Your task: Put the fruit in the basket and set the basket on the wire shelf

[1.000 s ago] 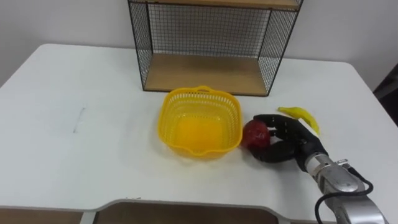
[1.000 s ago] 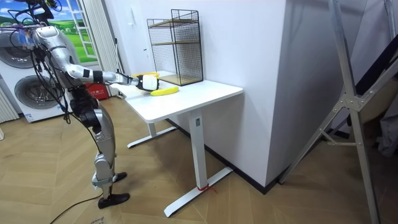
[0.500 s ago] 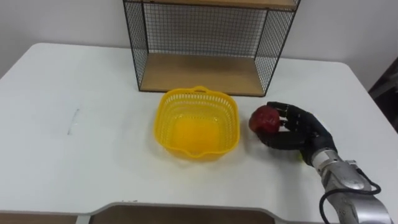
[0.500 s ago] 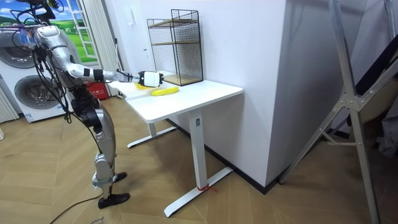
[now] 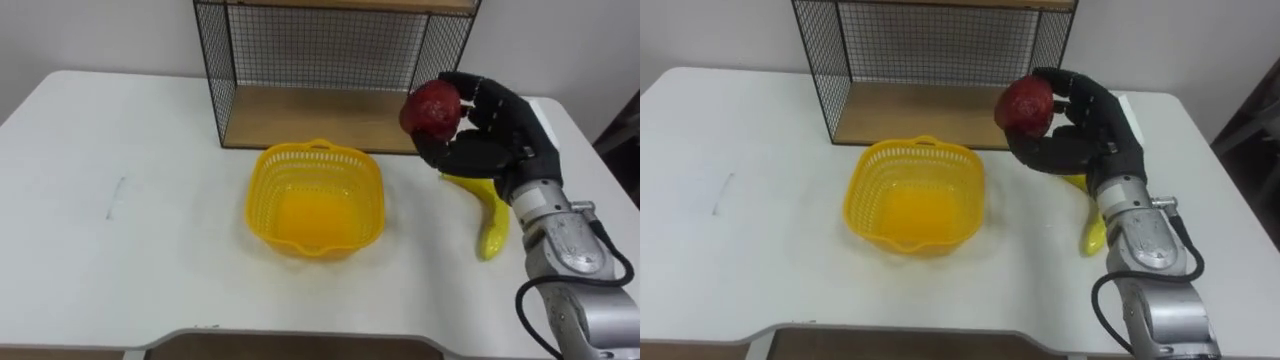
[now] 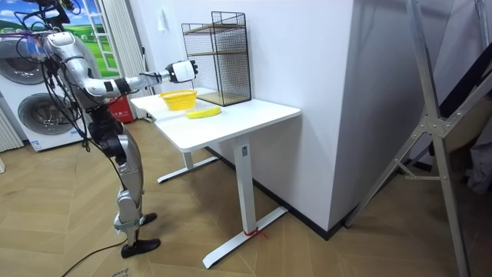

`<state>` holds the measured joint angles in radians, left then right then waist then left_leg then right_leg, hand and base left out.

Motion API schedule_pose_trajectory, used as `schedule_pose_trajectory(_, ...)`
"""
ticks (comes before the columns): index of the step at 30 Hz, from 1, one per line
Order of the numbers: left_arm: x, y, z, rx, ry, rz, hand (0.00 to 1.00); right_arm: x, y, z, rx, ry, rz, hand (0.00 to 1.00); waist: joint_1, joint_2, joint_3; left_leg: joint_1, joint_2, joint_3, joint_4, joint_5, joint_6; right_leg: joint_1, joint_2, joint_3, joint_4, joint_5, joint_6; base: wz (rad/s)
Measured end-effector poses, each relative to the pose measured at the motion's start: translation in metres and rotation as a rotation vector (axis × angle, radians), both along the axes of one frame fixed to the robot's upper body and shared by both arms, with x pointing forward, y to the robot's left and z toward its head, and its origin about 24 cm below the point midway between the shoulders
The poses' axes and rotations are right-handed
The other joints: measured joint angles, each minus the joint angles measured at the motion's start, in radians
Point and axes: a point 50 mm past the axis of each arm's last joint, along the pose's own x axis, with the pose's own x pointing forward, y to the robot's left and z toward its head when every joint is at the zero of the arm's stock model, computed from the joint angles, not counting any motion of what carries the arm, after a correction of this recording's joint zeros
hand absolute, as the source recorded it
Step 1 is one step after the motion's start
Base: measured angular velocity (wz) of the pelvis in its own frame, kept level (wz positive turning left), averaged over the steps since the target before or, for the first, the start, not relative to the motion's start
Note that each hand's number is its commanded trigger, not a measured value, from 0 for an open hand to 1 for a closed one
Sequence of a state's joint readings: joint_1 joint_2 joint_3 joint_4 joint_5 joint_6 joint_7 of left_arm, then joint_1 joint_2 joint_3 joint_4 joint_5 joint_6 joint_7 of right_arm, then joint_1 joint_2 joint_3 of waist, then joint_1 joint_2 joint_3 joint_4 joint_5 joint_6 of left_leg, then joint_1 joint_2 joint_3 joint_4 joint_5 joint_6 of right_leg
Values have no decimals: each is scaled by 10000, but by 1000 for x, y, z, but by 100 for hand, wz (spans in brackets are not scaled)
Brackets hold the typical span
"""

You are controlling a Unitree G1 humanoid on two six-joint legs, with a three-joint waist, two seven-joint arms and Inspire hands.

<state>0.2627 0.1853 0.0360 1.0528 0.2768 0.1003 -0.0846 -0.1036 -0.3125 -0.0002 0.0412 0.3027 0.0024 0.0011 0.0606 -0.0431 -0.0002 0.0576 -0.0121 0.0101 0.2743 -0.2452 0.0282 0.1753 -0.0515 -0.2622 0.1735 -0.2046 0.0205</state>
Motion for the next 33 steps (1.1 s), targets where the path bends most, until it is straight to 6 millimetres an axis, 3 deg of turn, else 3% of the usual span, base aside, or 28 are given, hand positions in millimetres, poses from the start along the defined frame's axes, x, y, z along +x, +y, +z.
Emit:
schedule_pose_trajectory(5,-1,0,0,-10,-37,7,0,6,4,16,-771,-608,216,100,49,26,-30,30,6,60,-6,1,1,-20,-3,35,28,2,-2,-4)
schedule_pose_trajectory(10,6,-1,0,-93,-264,-87,0,15,15,27,-2948,-1048,641,100,273,-103,15,92,15,93,-20,3,4,-39,-9,104,134,1,-1,-4)
schedule_pose_trajectory(22,9,5,1,23,-170,-129,0,12,45,22,-5197,-893,2405,100,852,-482,85,-92,-7,-65,-4,3,3,-170,-13,-20,130,2,-2,3)
schedule_pose_trajectory(30,14,6,1,66,-174,-453,0,11,55,10,-5555,-315,3275,100,864,-424,145,-129,-12,-144,-23,3,3,-169,-16,-128,123,2,-1,4)
schedule_pose_trajectory(31,15,5,1,45,-181,-544,0,11,56,8,-5579,-210,3426,86,866,-394,168,-128,-11,-145,-26,3,3,-169,-16,-132,124,2,-1,0)
schedule_pose_trajectory(32,15,5,1,41,-189,-558,0,11,57,7,-5587,-147,3495,30,872,-385,174,-128,-11,-144,-27,3,3,-172,-16,-133,124,2,-1,0)
schedule_pose_trajectory(33,16,5,1,42,-209,-556,0,10,58,3,-5597,7,3627,0,869,-380,177,-126,-10,-145,-35,3,3,-172,-16,-144,123,2,-1,0)
